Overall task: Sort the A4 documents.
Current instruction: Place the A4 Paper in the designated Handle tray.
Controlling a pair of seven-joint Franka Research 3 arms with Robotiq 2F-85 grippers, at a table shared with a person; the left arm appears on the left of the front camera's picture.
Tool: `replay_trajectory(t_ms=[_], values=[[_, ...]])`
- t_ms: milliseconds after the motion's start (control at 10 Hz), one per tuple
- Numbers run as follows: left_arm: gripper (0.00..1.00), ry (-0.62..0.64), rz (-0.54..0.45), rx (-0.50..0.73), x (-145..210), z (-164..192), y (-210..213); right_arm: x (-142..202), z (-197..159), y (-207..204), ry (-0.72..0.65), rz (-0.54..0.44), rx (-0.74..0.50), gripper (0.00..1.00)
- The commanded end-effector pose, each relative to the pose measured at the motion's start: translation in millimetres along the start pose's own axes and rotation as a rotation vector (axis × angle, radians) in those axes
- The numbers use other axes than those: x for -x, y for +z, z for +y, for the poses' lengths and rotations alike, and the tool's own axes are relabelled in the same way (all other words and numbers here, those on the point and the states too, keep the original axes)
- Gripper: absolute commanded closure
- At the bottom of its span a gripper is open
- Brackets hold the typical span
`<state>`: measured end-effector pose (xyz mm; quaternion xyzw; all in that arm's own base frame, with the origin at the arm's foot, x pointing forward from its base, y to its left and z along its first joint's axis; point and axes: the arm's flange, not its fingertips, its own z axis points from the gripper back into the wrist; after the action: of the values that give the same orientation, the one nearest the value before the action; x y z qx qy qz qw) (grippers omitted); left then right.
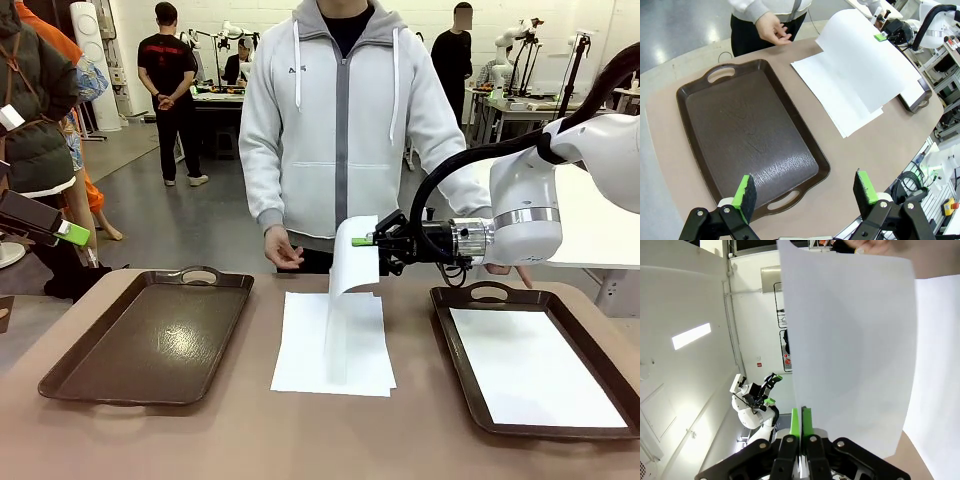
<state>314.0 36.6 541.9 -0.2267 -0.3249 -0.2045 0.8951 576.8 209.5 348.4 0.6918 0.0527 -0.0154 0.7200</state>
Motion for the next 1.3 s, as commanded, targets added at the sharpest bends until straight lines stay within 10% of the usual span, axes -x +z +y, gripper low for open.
replay_trajectory(t_ms=[0,800,1200], values=[[0.00,-0.006,-0.005,0.020,0.3,1.3,-0.1,0.1,-1.0,-1.3,-0.002,0.000,0.003,1.00],[0.00,-0.006,-0.005,0.020,0.3,1.3,-0.1,0.0,0.0,0.0,0.000,0.000,0.000,0.99],[0.00,-0.006,-0.005,0.020,0.3,1.3,-0.1,60.4,23.2,84.0,0.027,-0.114,0.205,0.99]])
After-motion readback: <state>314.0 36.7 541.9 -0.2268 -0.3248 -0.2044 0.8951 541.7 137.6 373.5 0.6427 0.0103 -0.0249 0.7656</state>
